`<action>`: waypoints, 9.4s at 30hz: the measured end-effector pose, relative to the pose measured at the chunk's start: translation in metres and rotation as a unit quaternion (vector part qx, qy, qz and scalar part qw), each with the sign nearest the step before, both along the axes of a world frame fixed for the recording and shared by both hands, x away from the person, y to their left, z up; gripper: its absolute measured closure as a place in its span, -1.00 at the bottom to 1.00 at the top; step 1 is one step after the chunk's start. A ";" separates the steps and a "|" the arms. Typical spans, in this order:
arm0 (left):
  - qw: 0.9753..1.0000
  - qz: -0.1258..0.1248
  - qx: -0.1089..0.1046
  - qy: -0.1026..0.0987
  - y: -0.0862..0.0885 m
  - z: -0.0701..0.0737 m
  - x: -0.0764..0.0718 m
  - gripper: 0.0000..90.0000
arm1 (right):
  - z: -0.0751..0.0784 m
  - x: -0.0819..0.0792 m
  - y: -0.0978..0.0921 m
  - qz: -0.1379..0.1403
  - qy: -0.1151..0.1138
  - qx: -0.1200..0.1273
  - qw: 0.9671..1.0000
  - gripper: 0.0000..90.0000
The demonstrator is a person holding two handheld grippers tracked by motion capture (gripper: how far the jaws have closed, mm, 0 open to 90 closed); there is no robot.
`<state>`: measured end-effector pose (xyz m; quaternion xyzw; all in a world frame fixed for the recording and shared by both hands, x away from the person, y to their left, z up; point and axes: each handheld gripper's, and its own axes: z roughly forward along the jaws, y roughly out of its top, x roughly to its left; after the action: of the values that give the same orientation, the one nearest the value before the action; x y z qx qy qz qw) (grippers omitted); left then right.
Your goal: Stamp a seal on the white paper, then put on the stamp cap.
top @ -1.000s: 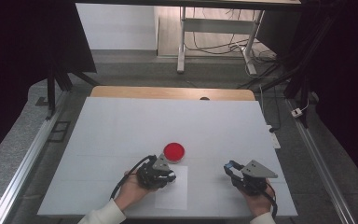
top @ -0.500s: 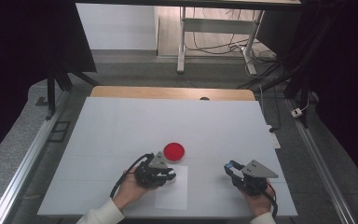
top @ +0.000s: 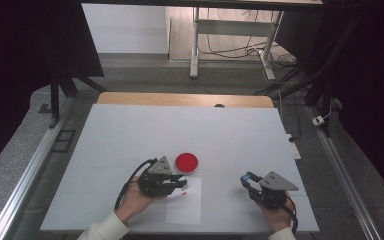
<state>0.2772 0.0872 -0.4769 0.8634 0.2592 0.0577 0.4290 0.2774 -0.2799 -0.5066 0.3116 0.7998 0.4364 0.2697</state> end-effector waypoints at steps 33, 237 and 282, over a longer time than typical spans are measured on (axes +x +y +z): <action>0.993 0.055 -0.099 -0.025 0.035 0.030 0.000 0.68 | -0.002 0.001 0.002 0.001 0.006 0.000 1.000 0.42; 0.995 0.049 -0.091 0.007 -0.004 0.010 0.002 0.68 | -0.014 -0.019 0.152 0.079 -0.051 0.003 0.996 0.43; 0.995 0.046 -0.082 0.026 -0.008 -0.001 0.004 0.69 | -0.014 -0.021 0.153 0.086 -0.053 -0.032 0.994 0.43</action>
<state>0.2810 0.0788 -0.4777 0.8138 0.3134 0.0336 0.4882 0.2566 -0.1265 -0.5209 0.2097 0.8217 0.4481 0.2829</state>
